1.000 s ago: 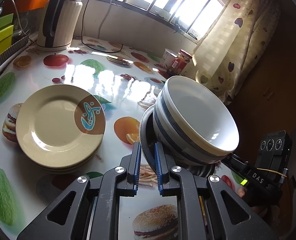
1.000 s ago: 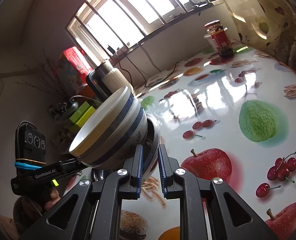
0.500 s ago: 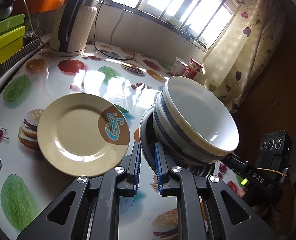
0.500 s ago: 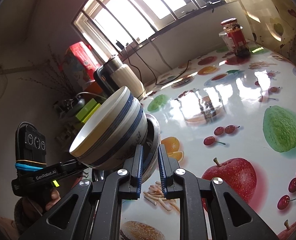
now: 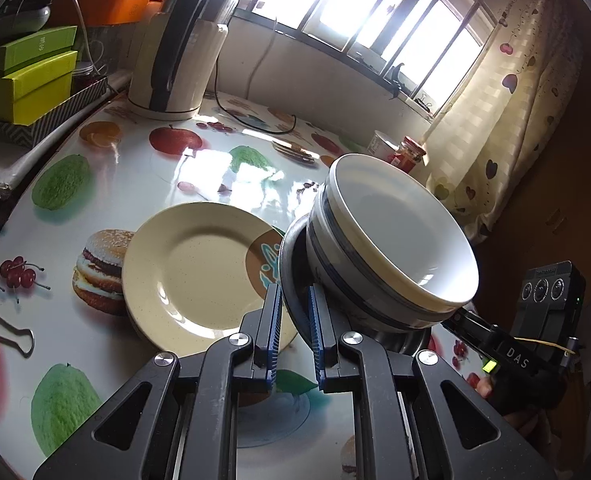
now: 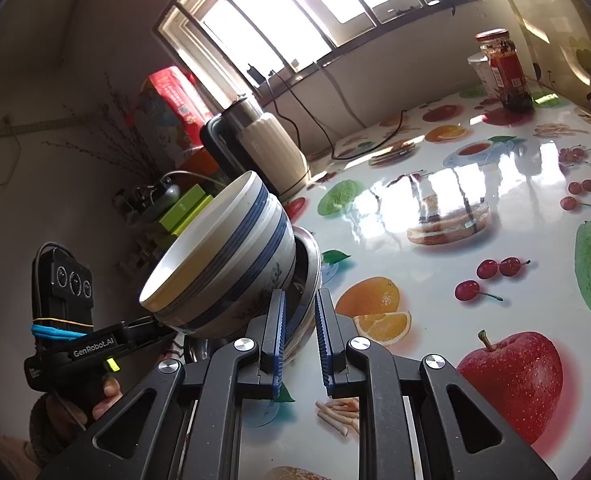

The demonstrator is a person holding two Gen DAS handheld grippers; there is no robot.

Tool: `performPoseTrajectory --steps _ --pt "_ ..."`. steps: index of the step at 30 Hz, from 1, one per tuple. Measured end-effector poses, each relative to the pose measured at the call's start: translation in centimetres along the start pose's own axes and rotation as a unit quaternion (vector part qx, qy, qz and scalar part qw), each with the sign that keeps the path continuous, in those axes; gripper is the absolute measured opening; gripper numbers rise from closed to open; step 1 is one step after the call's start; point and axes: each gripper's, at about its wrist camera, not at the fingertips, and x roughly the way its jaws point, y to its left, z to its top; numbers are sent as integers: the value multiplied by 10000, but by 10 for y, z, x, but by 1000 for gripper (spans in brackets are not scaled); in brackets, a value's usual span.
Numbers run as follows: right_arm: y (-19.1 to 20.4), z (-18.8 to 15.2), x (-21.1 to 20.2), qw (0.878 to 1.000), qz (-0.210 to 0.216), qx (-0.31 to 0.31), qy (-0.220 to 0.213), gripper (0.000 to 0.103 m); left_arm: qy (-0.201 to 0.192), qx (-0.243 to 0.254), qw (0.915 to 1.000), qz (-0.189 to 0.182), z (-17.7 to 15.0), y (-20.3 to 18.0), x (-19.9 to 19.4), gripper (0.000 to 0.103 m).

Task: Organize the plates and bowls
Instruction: 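Lower the bowl stack onto the cream plate stack with both grippers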

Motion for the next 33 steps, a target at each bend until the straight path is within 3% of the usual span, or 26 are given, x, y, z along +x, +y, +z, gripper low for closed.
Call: performPoseTrajectory --steps 33 --pt "22 11 84 9983 293 -180 466 16 -140 -340 9983 455 18 65 -2 13"
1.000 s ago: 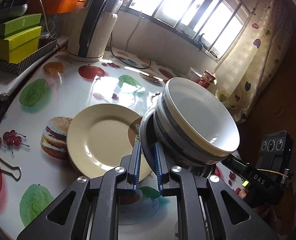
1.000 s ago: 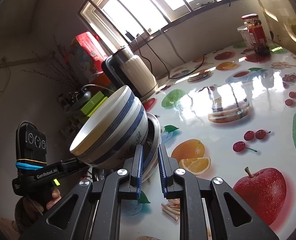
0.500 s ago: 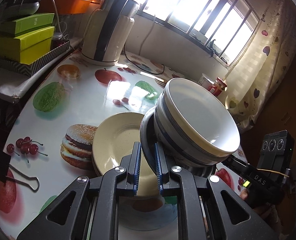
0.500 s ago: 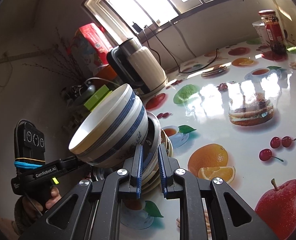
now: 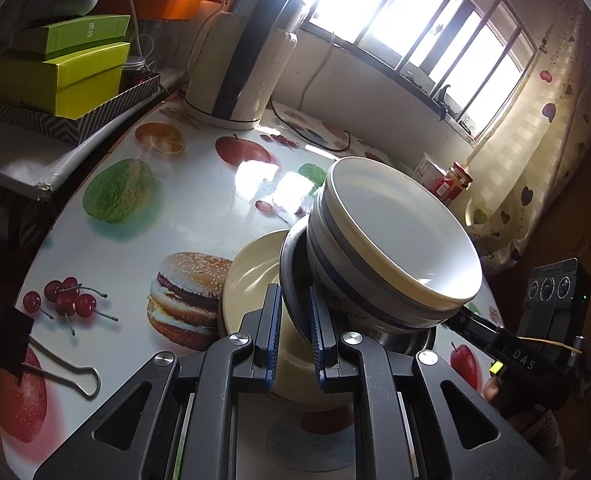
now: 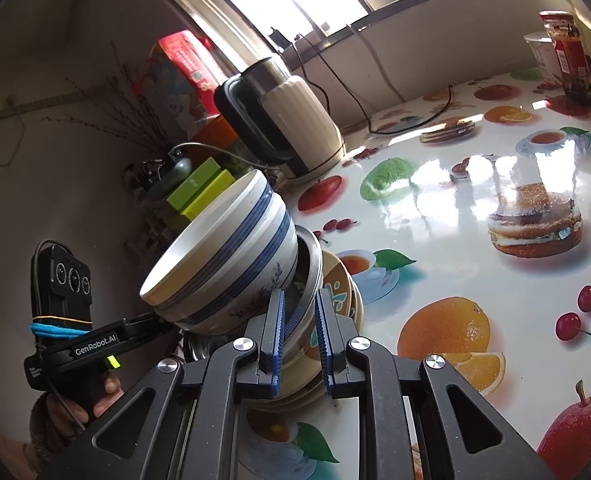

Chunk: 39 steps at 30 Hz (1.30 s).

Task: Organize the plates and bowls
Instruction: 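Lower the bowl stack onto the cream plate stack with both grippers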

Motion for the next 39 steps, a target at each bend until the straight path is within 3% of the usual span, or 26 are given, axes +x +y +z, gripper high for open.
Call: performPoseTrajectory --steps 17,34,39 --pt "3 0 23 9998 -19 -10 179 16 53 -94 9999 127 -1 15 7 13" --pt "5 -1 20 9998 -88 -70 173 17 57 -71 9997 211 -3 14 6 15" --pt "4 -2 18 9996 -210 -70 193 27 93 -33 9996 271 -4 12 5 16"
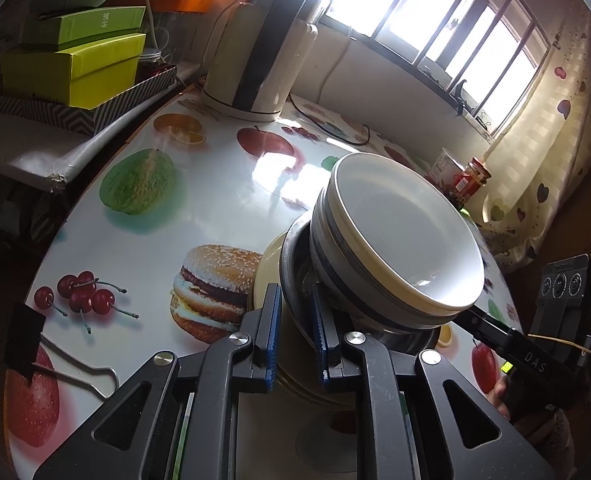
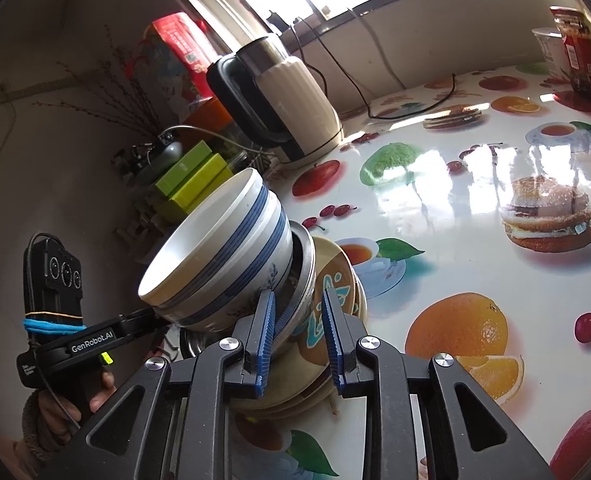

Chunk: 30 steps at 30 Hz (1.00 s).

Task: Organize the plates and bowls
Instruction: 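Lower the bowl stack onto the cream plate stack with both grippers, then open both grippers and release the bowls on the plates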

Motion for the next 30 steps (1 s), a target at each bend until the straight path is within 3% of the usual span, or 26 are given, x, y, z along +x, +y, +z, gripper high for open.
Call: performPoseTrajectory --steps 13,18,23,30 --pt "4 -2 -10 9999 -95 0 -32 36 -6 -42 9999 106 -2 1 -6 23" --pt "6 -3 -14 9999 -136 -20 -51 44 -5 -39 9999 153 -4 -1 -9 27" --pt "12 -6 -19 9995 -268 -159 -55 48 -80 68 9996 259 -7 -5 -17 39" --pt "24 -16 -35 9983 -440 -368 -126 52 -212 232 9988 368 -19 -17 -32 45"
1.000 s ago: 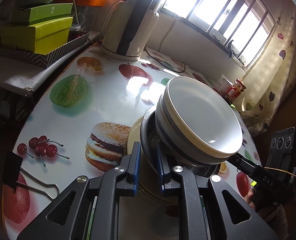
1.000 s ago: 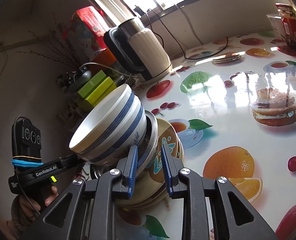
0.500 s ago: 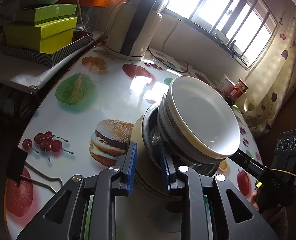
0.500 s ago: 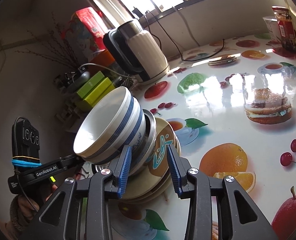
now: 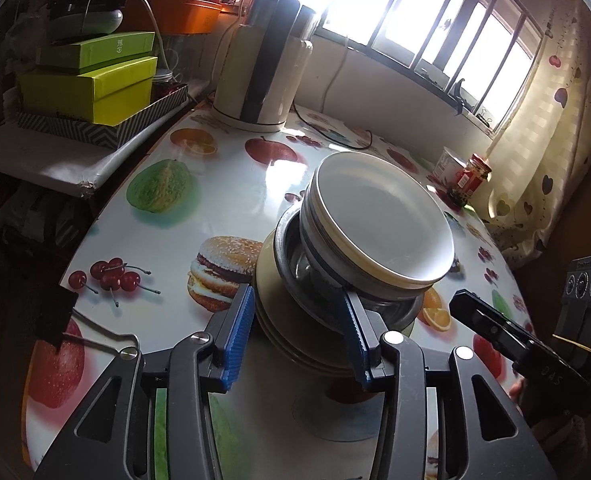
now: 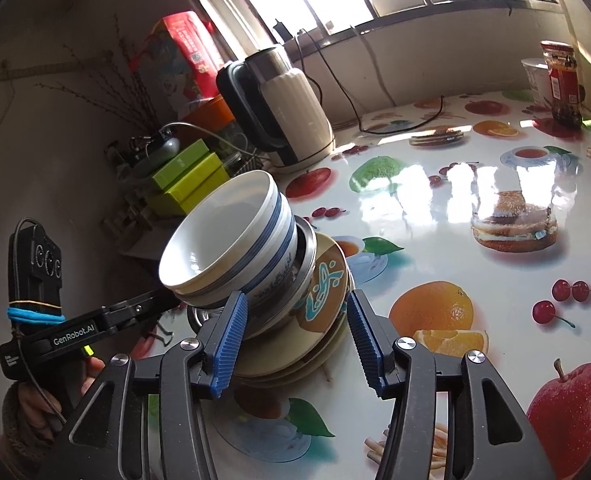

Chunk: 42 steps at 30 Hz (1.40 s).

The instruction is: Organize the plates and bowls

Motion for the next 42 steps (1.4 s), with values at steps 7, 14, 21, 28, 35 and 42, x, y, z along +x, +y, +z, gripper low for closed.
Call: performPoseTrajectory --steps 7,14,21,28,35,42 --pt "14 -15 -13 9991 -262 -323 45 55 -111 211 9991 362 -19 -13 -11 46" --pt "28 -27 -19 9975 -410 -570 98 65 -114 280 9975 634 -36 -17 -16 46" --pt "37 -38 -15 9947 -717 -697 225 76 -24 350 9950 930 -51 -20 -12 46" --pt "38 -46 -12 9922 -1033 -623 299 84 29 501 9927 1098 -61 -26 -8 46" --pt "40 -52 -12 9880 -1366 -654 302 86 8 596 9921 1100 -66 -35 -7 46" --pt "35 -59 -13 9864 -1511 -535 358 87 17 725 9913 1103 -71 -44 -5 46"
